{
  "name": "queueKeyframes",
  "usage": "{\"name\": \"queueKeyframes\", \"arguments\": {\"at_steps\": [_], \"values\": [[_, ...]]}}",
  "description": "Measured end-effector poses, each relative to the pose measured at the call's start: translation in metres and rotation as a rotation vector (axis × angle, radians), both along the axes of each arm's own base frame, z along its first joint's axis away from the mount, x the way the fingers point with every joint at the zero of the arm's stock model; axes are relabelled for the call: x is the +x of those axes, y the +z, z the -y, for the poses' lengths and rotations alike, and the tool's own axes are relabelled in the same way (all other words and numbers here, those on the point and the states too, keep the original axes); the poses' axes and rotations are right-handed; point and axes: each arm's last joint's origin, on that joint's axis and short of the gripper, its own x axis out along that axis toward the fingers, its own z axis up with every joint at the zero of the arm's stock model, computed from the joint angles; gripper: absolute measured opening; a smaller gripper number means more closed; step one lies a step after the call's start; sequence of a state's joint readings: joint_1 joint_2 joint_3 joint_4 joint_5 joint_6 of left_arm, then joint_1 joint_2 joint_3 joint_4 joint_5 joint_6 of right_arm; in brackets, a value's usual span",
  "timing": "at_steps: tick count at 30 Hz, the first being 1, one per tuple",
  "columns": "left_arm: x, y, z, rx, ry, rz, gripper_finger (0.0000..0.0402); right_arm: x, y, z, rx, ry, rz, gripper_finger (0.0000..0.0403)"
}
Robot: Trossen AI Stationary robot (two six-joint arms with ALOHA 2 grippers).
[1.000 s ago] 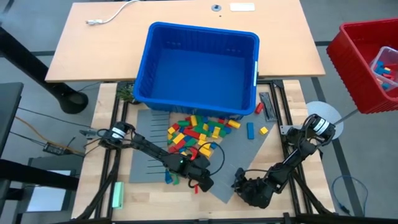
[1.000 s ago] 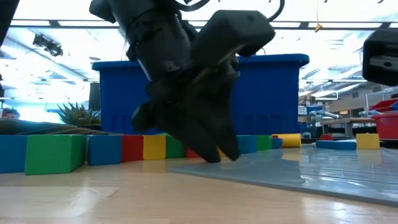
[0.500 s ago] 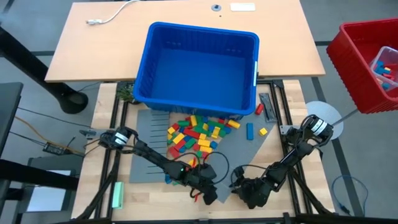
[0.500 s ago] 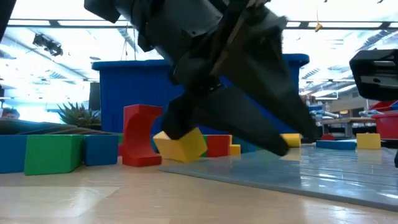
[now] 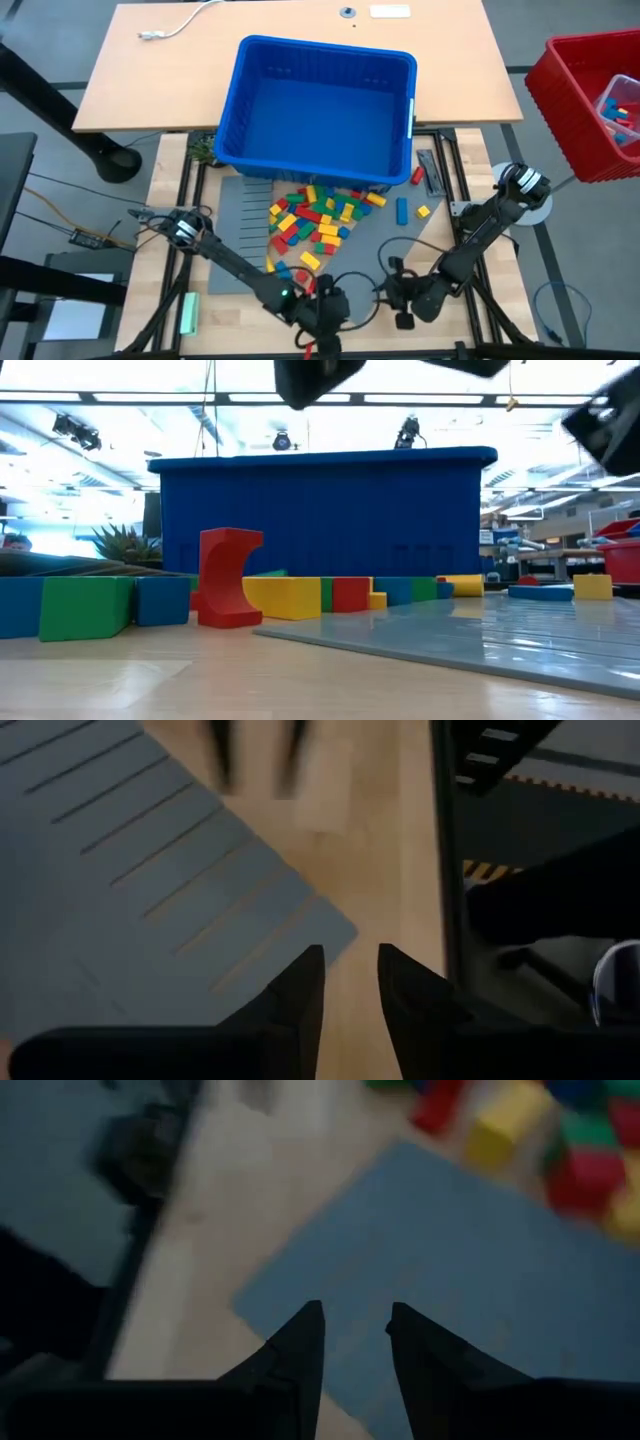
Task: Sort blocks
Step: Assemble the blue bin using gray bin divider
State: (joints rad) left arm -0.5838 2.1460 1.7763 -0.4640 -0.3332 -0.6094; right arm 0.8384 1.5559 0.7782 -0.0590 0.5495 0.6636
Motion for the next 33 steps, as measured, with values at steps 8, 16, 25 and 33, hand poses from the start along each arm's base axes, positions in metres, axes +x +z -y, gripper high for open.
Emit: {"name": "queueKeyframes", "arguments": {"at_steps": [8, 16, 25, 33], "values": [[-0.01, -0.021, 0.022, 0.041, -0.034, -0.033, 0.0103, 0.012, -0.052, 0.004, 0.113, -0.119, -0.196, 0.0107], [-0.007, -0.035, 0.025, 0.005, -0.02, -0.069, 0.0103, 0.029, -0.074, -0.017, 0.326, -0.067, -0.116, 0.0107], [-0.004, -0.013, 0.024, 0.015, -0.017, -0.084, 0.0103, 0.026, -0.038, -0.013, 0.357, 0.018, -0.054, 0.0097], [-0.017, 0.009, 0.028, 0.092, -0.02, -0.172, 0.0103, 0.006, 0.025, 0.011, 0.297, 0.019, 0.009, 0.0075]]}}
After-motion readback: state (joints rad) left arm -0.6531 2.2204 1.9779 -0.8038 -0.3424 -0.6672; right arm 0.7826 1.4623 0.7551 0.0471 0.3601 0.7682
